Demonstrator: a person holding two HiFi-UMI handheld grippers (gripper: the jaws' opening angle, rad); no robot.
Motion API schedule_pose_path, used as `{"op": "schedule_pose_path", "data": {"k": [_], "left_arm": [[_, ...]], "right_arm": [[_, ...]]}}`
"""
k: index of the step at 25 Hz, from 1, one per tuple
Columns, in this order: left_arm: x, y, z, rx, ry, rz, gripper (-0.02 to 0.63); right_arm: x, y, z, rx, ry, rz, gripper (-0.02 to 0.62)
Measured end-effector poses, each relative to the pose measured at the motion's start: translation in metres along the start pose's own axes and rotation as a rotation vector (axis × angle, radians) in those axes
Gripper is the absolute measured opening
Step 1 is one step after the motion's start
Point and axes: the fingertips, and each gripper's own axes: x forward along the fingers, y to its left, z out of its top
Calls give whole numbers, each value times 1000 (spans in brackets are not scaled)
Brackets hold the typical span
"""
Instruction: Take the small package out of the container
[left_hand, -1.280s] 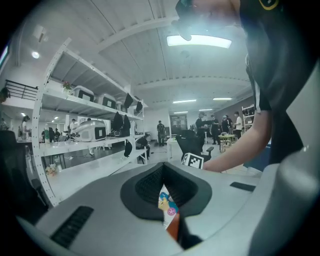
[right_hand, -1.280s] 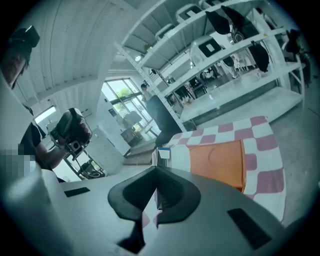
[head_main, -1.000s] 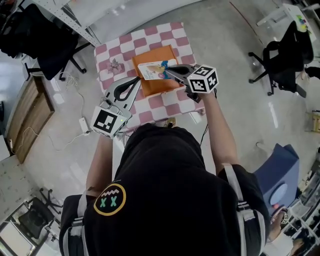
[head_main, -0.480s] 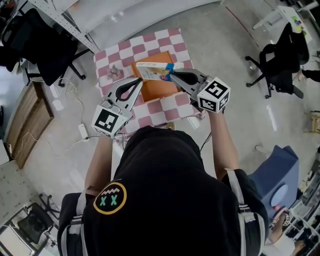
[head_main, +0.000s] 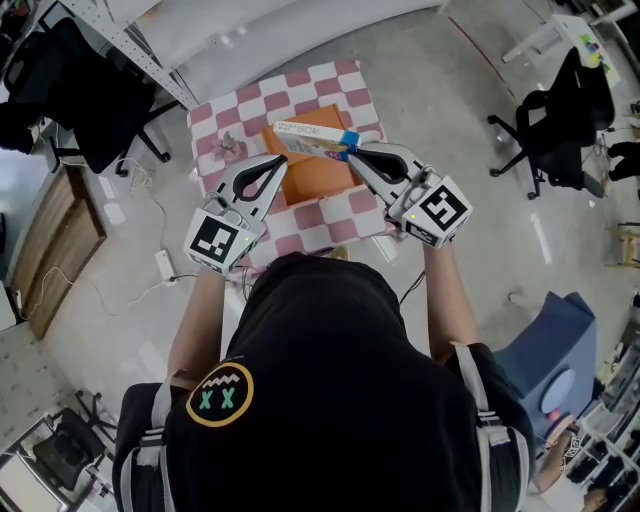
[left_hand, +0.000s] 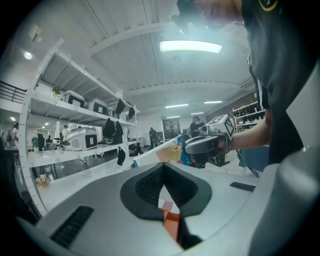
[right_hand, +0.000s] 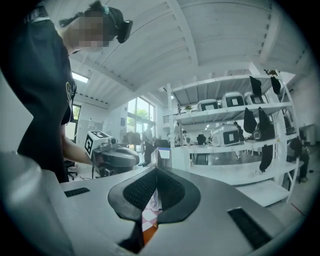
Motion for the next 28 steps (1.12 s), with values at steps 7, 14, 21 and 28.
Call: {"op": "schedule_pose_path", "data": {"k": [7,14,21,28], "left_arm": [[-1,2,-3,0,13,6,17],[-5,6,-1,2,-5,10,17],[-10,5,3,7,-2,21,17],[-11,1,3,9,-10,14,17]], "right_arm": [[-4,14,12,-126,-56,-84,21],[-8,18,10,-126,-59,-111,21],[-13,20,16,-128,-73,-135,21],[-14,24,16,-139,-78,-141,20]]}}
